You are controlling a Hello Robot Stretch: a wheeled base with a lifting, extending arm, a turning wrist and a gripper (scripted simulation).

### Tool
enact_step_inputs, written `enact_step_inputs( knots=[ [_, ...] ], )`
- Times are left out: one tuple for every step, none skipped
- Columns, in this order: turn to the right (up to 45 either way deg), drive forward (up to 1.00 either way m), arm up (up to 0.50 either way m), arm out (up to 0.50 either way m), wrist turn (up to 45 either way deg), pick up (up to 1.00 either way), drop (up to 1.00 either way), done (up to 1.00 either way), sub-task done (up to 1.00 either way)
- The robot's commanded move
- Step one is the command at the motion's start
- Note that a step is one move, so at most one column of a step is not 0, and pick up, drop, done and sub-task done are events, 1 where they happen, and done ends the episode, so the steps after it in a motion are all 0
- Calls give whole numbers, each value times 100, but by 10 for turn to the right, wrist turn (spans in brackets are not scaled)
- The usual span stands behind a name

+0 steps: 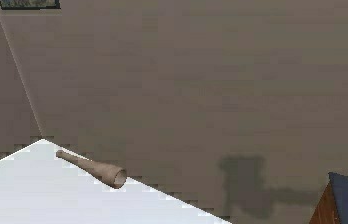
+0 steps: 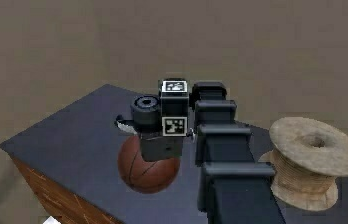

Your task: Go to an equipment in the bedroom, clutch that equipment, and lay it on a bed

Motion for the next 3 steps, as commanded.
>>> enact_step_inputs(
  knots=[
    [0,0,-24,0,0,0,0,0,0],
    [0,0,0,0,0,100,0,0,0],
    [0,0,10,0,0,0,0,0,0]
  ],
)
